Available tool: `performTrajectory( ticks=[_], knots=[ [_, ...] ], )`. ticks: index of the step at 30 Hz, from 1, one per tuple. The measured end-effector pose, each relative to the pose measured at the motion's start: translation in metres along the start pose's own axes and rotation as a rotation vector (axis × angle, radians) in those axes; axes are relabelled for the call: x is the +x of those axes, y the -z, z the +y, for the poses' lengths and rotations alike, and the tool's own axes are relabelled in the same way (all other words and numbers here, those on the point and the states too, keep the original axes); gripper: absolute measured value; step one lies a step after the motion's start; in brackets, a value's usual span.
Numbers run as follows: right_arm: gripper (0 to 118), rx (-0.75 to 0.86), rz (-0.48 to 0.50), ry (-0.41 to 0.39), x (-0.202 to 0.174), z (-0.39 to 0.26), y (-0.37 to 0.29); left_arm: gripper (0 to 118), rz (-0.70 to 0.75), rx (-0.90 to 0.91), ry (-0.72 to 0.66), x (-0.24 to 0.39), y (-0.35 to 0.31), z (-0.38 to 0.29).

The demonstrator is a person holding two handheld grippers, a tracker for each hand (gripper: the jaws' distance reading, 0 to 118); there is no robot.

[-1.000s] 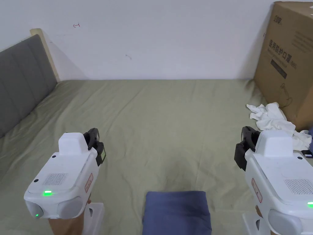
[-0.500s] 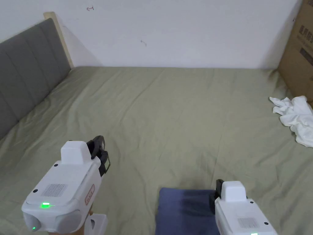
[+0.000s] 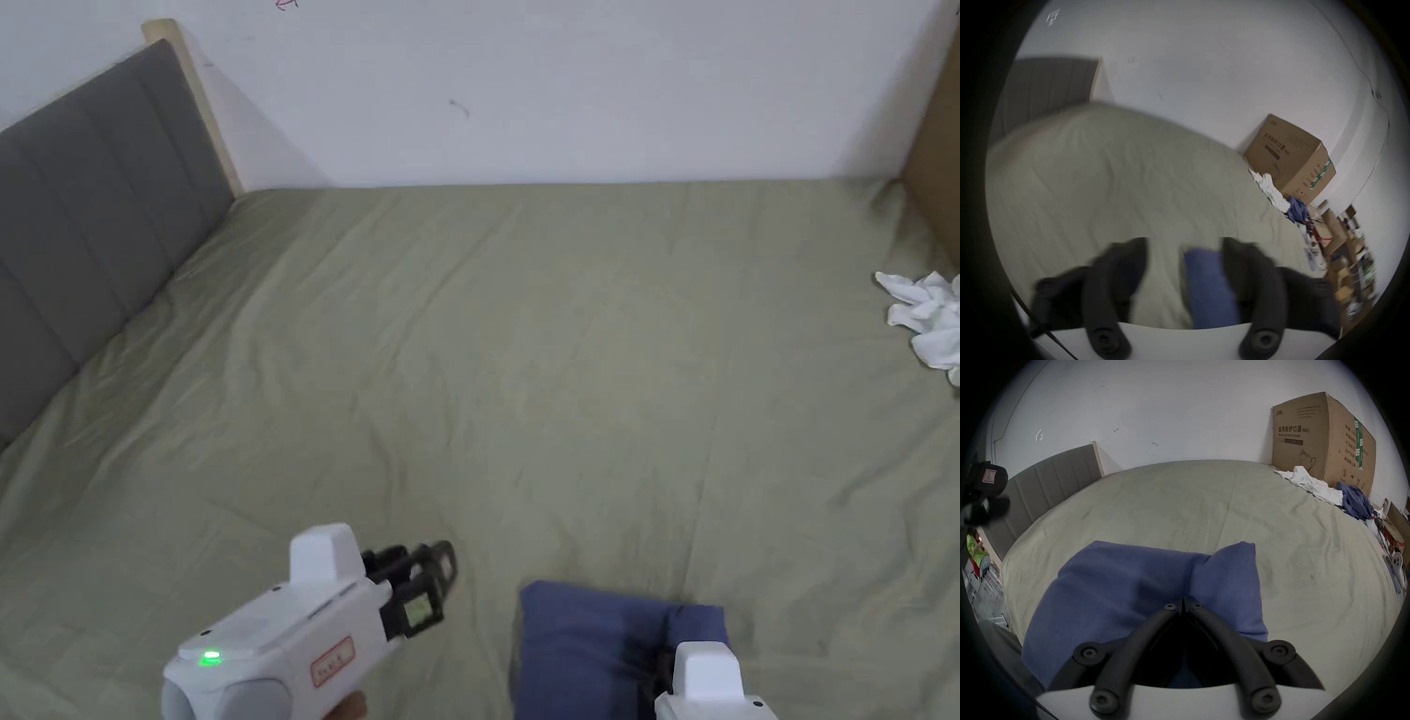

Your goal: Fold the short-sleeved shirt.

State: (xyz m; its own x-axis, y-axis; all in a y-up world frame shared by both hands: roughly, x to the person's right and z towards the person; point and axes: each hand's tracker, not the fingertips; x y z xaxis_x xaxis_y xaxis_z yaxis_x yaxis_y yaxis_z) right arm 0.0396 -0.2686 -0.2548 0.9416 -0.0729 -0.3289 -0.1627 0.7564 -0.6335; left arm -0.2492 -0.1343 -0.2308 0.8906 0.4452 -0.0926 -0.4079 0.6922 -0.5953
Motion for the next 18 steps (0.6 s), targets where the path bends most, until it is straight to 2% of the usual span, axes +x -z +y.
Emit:
performTrajectory(
  ticks=[1,2,6,9,10,12,14,17,18],
  knots=[
    [0,0.004,0.004,-0.001,0.000,0.001,-0.003,110,-0.014,-0.050,-0.042,-0.001,0.013,-0.005],
    [0,0.006,0.008,0.001,0.000,0.001,-0.003,110,-0.019,-0.108,-0.064,-0.001,0.025,-0.009],
    [0,-0.004,0.023,0.014,0.009,0.001,0.002,110,-0.077,-0.244,-0.130,-0.006,0.069,-0.026],
    [0,-0.011,0.031,0.018,0.014,0.000,0.007,106,-0.120,-0.366,-0.126,-0.007,0.094,-0.033],
    [0,-0.014,0.034,0.023,0.015,0.000,0.007,101,-0.135,-0.402,-0.116,-0.007,0.101,-0.034],
    [0,-0.023,0.043,0.030,0.018,0.003,0.008,79,-0.147,-0.476,-0.082,-0.005,0.114,-0.039],
    [0,-0.026,0.051,0.030,0.021,0.000,0.011,68,-0.136,-0.511,-0.048,-0.003,0.124,-0.043],
    [0,-0.032,0.063,0.021,0.017,0.005,0.004,35,-0.155,-0.512,-0.003,-0.002,0.127,-0.048],
    [0,-0.036,0.071,0.022,0.019,0.007,0.003,28,-0.180,-0.517,-0.042,-0.004,0.127,-0.046]
  ],
)
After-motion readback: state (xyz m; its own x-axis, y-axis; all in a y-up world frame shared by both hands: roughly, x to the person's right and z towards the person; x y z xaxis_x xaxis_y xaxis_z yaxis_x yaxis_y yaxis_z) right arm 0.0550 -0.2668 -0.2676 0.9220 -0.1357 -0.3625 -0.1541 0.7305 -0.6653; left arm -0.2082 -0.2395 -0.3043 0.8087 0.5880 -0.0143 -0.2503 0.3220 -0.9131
